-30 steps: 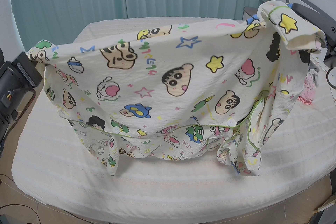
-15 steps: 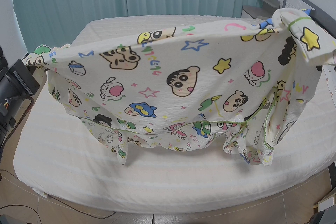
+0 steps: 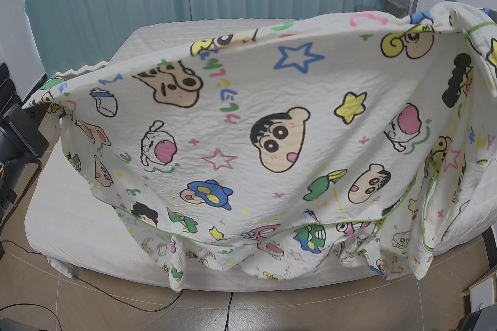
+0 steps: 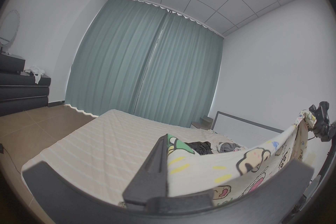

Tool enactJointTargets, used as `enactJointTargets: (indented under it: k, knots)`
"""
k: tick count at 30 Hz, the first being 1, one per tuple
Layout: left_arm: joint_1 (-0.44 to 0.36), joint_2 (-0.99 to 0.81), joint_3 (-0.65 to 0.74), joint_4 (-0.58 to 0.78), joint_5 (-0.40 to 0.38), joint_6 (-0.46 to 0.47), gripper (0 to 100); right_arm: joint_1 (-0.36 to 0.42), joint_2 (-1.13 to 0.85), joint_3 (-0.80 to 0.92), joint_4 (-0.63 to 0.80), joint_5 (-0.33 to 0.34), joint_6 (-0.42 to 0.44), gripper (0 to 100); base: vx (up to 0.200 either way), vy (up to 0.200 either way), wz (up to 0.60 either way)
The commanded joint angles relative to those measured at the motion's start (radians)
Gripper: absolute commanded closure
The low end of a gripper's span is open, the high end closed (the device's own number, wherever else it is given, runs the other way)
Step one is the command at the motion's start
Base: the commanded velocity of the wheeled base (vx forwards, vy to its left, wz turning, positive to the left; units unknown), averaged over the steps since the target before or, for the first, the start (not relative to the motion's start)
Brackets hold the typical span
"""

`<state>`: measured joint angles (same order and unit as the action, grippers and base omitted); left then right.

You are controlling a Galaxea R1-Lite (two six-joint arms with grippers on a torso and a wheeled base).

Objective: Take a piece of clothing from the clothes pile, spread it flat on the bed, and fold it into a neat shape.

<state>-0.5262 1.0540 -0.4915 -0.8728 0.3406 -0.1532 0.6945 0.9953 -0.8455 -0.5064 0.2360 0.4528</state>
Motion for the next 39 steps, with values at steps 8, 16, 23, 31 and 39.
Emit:
enactJointTargets:
  k: [8, 16, 23, 31, 39]
  knots:
    - [0.003, 0.032, 0.065, 0.06, -0.006, -0.005, 100, -0.047, 0.009, 0.111, 0.006, 0.006, 0.006, 100, 0.0, 0.0, 0.0]
    - [0.034, 0.146, 0.064, 0.061, -0.009, -0.009, 100, -0.121, 0.114, 0.143, -0.014, 0.011, 0.004, 100, 0.0, 0.0, 0.0]
    - [0.098, 0.288, -0.039, 0.06, -0.008, -0.029, 100, -0.19, 0.267, 0.143, -0.13, 0.011, -0.005, 100, 0.0, 0.0, 0.0]
    - [0.153, 0.457, -0.168, 0.057, -0.009, -0.065, 100, -0.274, 0.405, 0.118, -0.215, 0.009, -0.017, 100, 0.2, 0.0, 0.0]
    - [0.184, 0.673, -0.309, 0.024, -0.009, -0.065, 100, -0.328, 0.614, 0.079, -0.339, 0.002, -0.017, 100, 0.2, 0.0, 0.0]
